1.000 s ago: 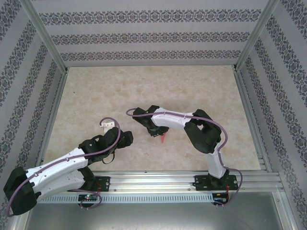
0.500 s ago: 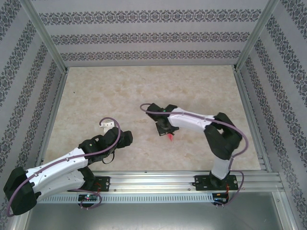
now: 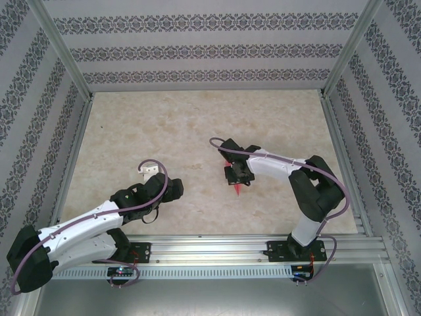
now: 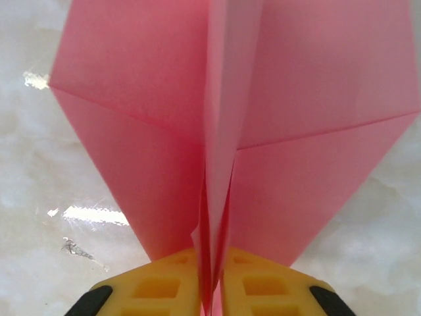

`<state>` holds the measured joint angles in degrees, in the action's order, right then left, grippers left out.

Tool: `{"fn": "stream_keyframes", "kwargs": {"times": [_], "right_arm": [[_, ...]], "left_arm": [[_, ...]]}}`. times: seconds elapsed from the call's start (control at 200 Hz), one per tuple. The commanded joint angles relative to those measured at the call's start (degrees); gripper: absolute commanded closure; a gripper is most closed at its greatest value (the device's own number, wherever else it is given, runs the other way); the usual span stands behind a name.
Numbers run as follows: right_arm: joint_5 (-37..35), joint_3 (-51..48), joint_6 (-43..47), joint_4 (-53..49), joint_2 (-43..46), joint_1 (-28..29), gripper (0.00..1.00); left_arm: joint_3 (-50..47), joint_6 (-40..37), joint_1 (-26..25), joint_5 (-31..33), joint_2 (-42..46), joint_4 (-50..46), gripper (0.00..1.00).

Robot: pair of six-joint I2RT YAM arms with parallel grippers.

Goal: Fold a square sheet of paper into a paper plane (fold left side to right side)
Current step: Pick up the paper plane at the center of the table, then place the paper plane at the top-center of the table.

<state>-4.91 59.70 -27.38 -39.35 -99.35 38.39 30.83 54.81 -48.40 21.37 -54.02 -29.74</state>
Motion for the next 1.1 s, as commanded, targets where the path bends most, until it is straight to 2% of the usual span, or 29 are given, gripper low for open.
{"fn": "stream_keyframes", "kwargs": {"times": [0.0, 0.365, 0.47, 0.59, 0.769, 1.099], "right_arm": [[1.48, -0.27, 0.02, 0.82, -1.08, -0.95, 0.82], [-0.29, -0.4, -0.66, -0.92, -2.82, -1.78, 0.82], [1.4, 0.42, 0.53, -0.81, -3.52, -2.26, 0.85], [1.19, 3.67, 2.03, -2.71, -4.22, -3.35, 0.94], [-0.88, 13.81, 5.34, -6.94, -7.78, -7.23, 0.94], [-1.33, 38.18, 7.42, -13.37, -23.8, -12.62, 0.94]], "left_arm": [[1.82, 0.82, 0.41, 0.51, -0.24, -1.53, 0.0], [1.94, 0.41, 0.41, 0.36, -0.09, -2.12, 0.0], [2.44, -1.28, 0.41, 0.79, 1.34, -2.58, 0.0], [4.27, -3.1, 0.46, 1.86, 3.16, -5.07, 0.0], [5.72, -3.9, 0.46, 2.47, 4.37, -7.64, 0.0], [5.14, -3.71, 0.43, 2.52, 4.48, -7.64, 0.0]]}}
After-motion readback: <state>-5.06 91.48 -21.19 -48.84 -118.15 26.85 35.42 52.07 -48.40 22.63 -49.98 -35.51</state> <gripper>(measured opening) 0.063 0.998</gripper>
